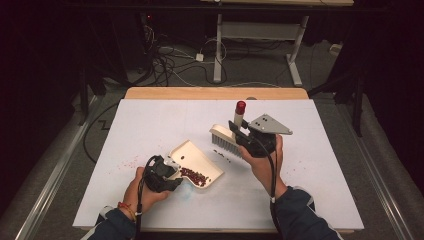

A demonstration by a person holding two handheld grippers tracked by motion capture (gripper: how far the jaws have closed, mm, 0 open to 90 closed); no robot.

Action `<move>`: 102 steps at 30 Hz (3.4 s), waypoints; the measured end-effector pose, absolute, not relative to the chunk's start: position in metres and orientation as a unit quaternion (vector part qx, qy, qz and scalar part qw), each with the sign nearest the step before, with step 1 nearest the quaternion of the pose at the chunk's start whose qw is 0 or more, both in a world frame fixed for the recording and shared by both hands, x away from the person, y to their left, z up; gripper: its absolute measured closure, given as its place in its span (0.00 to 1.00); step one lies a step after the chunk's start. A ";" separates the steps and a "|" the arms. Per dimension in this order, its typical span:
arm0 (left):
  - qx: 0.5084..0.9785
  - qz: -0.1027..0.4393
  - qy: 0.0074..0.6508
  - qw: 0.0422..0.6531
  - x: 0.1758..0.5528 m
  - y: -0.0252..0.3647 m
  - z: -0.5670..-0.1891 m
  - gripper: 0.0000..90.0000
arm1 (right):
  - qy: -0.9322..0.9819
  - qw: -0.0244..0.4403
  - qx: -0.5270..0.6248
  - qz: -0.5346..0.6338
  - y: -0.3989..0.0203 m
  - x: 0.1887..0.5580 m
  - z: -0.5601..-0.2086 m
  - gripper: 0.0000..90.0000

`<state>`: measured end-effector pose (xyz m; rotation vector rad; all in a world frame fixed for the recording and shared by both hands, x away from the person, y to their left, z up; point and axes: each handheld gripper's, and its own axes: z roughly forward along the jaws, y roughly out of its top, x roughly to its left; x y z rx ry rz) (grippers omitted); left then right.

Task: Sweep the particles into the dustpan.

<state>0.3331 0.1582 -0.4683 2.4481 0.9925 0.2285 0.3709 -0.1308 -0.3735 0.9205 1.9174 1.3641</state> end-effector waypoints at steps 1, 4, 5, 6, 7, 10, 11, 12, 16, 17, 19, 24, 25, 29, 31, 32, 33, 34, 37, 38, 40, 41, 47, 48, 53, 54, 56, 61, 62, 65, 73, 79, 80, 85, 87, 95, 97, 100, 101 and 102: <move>0.896 0.083 0.362 0.242 0.333 0.159 -0.468 0.71 | 0.723 0.305 0.350 0.511 -0.133 0.374 -0.376 0.78; 0.898 0.083 0.360 0.239 0.331 0.159 -0.468 0.71 | 0.722 0.309 0.361 0.502 -0.137 0.380 -0.381 0.78; 0.898 0.084 0.359 0.241 0.330 0.160 -0.468 0.71 | 0.722 0.312 0.363 0.500 -0.139 0.382 -0.383 0.78; 0.899 0.084 0.357 0.240 0.329 0.160 -0.467 0.71 | 0.721 0.311 0.366 0.499 -0.140 0.383 -0.384 0.78; 0.899 0.084 0.356 0.241 0.328 0.160 -0.467 0.71 | 0.721 0.315 0.365 0.497 -0.142 0.385 -0.385 0.78; 0.900 0.082 0.356 0.239 0.325 0.161 -0.468 0.71 | 0.716 0.328 0.374 0.490 -0.148 0.389 -0.387 0.78; 0.900 0.082 0.356 0.236 0.325 0.161 -0.468 0.71 | 0.714 0.333 0.377 0.488 -0.150 0.390 -0.388 0.78; 0.899 0.079 0.360 0.235 0.324 0.160 -0.468 0.71 | 0.711 0.335 0.381 0.487 -0.152 0.392 -0.389 0.78; 0.896 0.078 0.369 0.233 0.322 0.155 -0.466 0.71 | 0.717 0.344 0.384 0.470 -0.155 0.395 -0.396 0.78; 0.897 0.074 0.368 0.233 0.322 0.154 -0.466 0.71 | 0.719 0.346 0.381 0.467 -0.154 0.395 -0.398 0.78; 0.897 0.073 0.369 0.230 0.322 0.152 -0.467 0.71 | 0.721 0.350 0.375 0.466 -0.152 0.393 -0.398 0.78; 0.895 0.071 0.374 0.231 0.324 0.148 -0.466 0.71 | 0.729 0.338 0.366 0.470 -0.145 0.386 -0.399 0.78; 0.895 0.072 0.374 0.230 0.325 0.147 -0.465 0.71 | 0.731 0.334 0.363 0.471 -0.144 0.385 -0.399 0.78; 0.898 0.073 0.375 0.220 0.330 0.141 -0.465 0.71 | 0.735 0.325 0.359 0.475 -0.136 0.379 -0.401 0.77; 0.898 0.074 0.376 0.217 0.332 0.137 -0.465 0.71 | 0.738 0.323 0.355 0.473 -0.132 0.376 -0.402 0.77; 0.899 0.075 0.376 0.214 0.333 0.135 -0.465 0.71 | 0.739 0.323 0.353 0.475 -0.129 0.375 -0.402 0.77; 0.899 0.075 0.375 0.213 0.334 0.134 -0.465 0.71 | 0.739 0.321 0.352 0.477 -0.127 0.373 -0.403 0.77; 0.899 0.075 0.376 0.213 0.335 0.133 -0.465 0.71 | 0.738 0.320 0.353 0.478 -0.125 0.372 -0.404 0.77; 0.899 0.076 0.376 0.212 0.337 0.130 -0.466 0.71 | 0.739 0.315 0.349 0.482 -0.119 0.367 -0.407 0.76; 0.899 0.075 0.376 0.212 0.338 0.130 -0.466 0.71 | 0.738 0.314 0.350 0.484 -0.116 0.364 -0.408 0.76; 0.899 0.076 0.375 0.212 0.339 0.129 -0.466 0.71 | 0.737 0.305 0.353 0.489 -0.114 0.361 -0.407 0.76; 0.899 0.076 0.375 0.212 0.339 0.129 -0.466 0.71 | 0.736 0.297 0.355 0.494 -0.113 0.360 -0.407 0.76; 0.899 0.078 0.375 0.211 0.340 0.127 -0.467 0.71 | 0.748 0.267 0.338 0.504 -0.105 0.351 -0.402 0.77; 0.899 0.077 0.375 0.211 0.340 0.127 -0.467 0.71 | 0.751 0.268 0.334 0.502 -0.103 0.350 -0.402 0.77; 0.900 0.077 0.374 0.213 0.340 0.128 -0.467 0.71 | 0.753 0.259 0.324 0.511 -0.102 0.347 -0.400 0.78; 0.900 0.077 0.373 0.213 0.340 0.128 -0.467 0.71 | 0.753 0.254 0.322 0.514 -0.102 0.346 -0.398 0.78; 0.900 0.077 0.372 0.214 0.340 0.128 -0.467 0.71 | 0.754 0.247 0.318 0.519 -0.102 0.345 -0.396 0.78; 0.901 0.076 0.370 0.215 0.340 0.131 -0.467 0.71 | 0.751 0.250 0.306 0.529 -0.104 0.341 -0.388 0.78; 0.901 0.076 0.369 0.215 0.340 0.131 -0.467 0.71 | 0.750 0.250 0.306 0.531 -0.105 0.341 -0.386 0.78; 0.902 0.077 0.366 0.215 0.339 0.133 -0.467 0.71 | 0.744 0.255 0.305 0.537 -0.110 0.341 -0.381 0.78; 0.898 0.074 0.372 0.224 0.335 0.137 -0.467 0.71 | 0.746 0.303 0.305 0.509 -0.123 0.348 -0.381 0.78; 0.895 0.075 0.377 0.225 0.333 0.136 -0.468 0.71 | 0.767 0.264 0.307 0.498 -0.116 0.351 -0.396 0.78; 0.893 0.076 0.380 0.227 0.334 0.135 -0.468 0.71 | 0.768 0.261 0.302 0.501 -0.113 0.349 -0.397 0.78; 0.888 0.077 0.388 0.232 0.334 0.132 -0.467 0.71 | 0.782 0.264 0.275 0.493 -0.096 0.334 -0.398 0.78; 0.888 0.076 0.389 0.232 0.334 0.133 -0.467 0.71 | 0.784 0.262 0.272 0.493 -0.091 0.330 -0.398 0.78; 0.887 0.076 0.391 0.235 0.334 0.132 -0.467 0.71 | 0.789 0.251 0.265 0.494 -0.082 0.318 -0.397 0.78; 0.887 0.075 0.391 0.235 0.334 0.132 -0.467 0.71 | 0.789 0.249 0.265 0.494 -0.080 0.316 -0.397 0.78; 0.887 0.075 0.390 0.234 0.334 0.132 -0.468 0.71 | 0.790 0.240 0.264 0.498 -0.080 0.315 -0.395 0.78; 0.887 0.075 0.390 0.235 0.334 0.132 -0.468 0.71 | 0.789 0.240 0.265 0.499 -0.080 0.315 -0.395 0.78; 0.887 0.076 0.389 0.237 0.334 0.132 -0.468 0.71 | 0.788 0.244 0.264 0.500 -0.080 0.315 -0.394 0.78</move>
